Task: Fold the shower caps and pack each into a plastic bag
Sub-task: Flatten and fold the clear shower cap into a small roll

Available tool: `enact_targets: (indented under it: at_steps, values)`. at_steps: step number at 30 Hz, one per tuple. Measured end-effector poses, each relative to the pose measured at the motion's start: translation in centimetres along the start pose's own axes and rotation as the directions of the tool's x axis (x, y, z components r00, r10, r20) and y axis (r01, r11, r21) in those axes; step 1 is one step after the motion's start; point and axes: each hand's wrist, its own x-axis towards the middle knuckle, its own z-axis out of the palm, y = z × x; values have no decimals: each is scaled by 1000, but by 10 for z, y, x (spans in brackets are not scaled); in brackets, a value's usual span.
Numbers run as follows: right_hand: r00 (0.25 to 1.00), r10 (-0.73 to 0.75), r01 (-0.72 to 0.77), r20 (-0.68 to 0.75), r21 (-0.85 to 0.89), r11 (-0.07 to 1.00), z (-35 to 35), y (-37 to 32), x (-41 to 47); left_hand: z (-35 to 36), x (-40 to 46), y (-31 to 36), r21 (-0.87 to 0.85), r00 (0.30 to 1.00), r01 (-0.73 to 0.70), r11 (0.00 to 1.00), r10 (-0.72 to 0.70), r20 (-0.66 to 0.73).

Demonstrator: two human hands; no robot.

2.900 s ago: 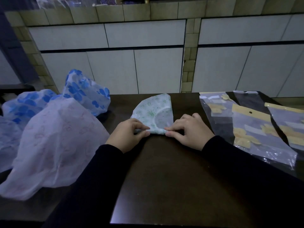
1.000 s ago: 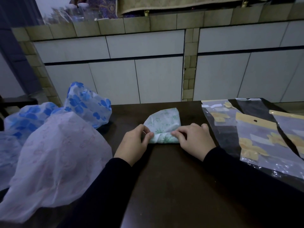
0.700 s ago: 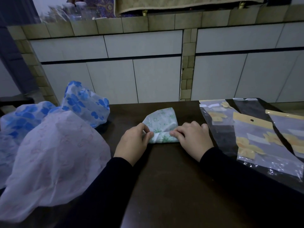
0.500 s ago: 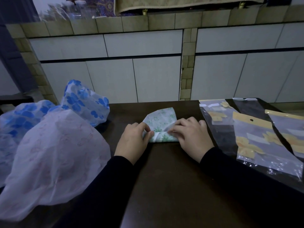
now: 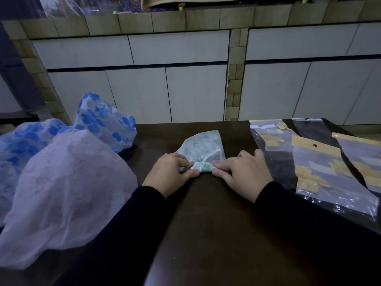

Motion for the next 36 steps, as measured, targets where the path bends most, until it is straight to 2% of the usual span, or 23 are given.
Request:
enact_targets:
  at_steps: [5,13,18,27,34,36]
  values:
    - [1000,19,-18,10,-49,999,-2,-2,-1,0,-2,0,-3,1000,-25,1000,25,-16]
    - [997,25,-21,-73,53,998,-3,-2,-1,0,-6,5,-9,997,-13,1000,13,-76]
    - [996,48,-27,-71,274,961,3,-2,2,-5,-6,9,-1,996,-15,1000,15,-87]
    - [996,85,-68,-36,341,937,5,3,3,-10,-3,8,-94,996,86,992,-85,11]
    - [987,153,-125,-48,365,923,5,2,5,-11,3,11,-129,984,180,975,-177,28]
    - [981,186,-147,-59,400,905,5,1,5,-11,4,12,-80,983,183,980,-183,3]
